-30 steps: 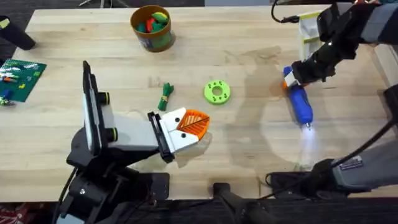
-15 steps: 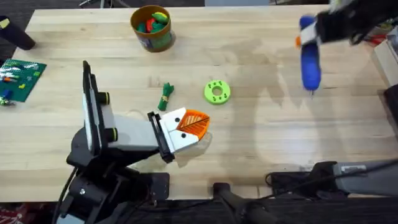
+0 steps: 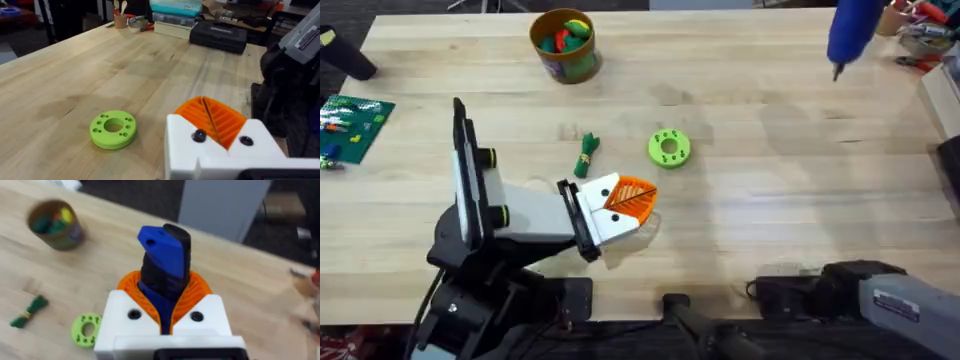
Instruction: Pick up the gripper from the table and insert it into the empty holder that is missing its gripper. Then pick up a screw, insert it into the mounting hole, and use the screwdriver to tighten it. Finally, clean up the table by picking up the vegetable and placing it into the bucket.
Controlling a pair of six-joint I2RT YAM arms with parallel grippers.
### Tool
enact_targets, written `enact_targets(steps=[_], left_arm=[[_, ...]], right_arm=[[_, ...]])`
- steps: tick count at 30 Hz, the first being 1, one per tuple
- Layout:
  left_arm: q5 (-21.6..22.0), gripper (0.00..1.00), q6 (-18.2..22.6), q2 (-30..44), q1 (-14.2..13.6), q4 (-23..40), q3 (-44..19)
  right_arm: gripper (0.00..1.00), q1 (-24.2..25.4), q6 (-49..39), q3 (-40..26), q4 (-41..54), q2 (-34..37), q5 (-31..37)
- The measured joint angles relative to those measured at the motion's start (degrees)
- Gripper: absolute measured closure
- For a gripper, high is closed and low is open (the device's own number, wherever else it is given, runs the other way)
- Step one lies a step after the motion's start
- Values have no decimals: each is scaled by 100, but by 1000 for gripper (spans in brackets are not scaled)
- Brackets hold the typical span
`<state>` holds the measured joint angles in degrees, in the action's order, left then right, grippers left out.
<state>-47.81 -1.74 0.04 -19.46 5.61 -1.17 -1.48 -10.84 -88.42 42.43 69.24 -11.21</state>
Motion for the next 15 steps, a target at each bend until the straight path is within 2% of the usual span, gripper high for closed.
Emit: enact_targets(steps=[6,15], left_arm=[[1,988,-1,1,0,0,0],[0,988,0,0,0,0,0]], right_arm=[[925,-50,86,-9,-617,-569,-743],[925,-76,147,-12,-673,-1044,-1784]])
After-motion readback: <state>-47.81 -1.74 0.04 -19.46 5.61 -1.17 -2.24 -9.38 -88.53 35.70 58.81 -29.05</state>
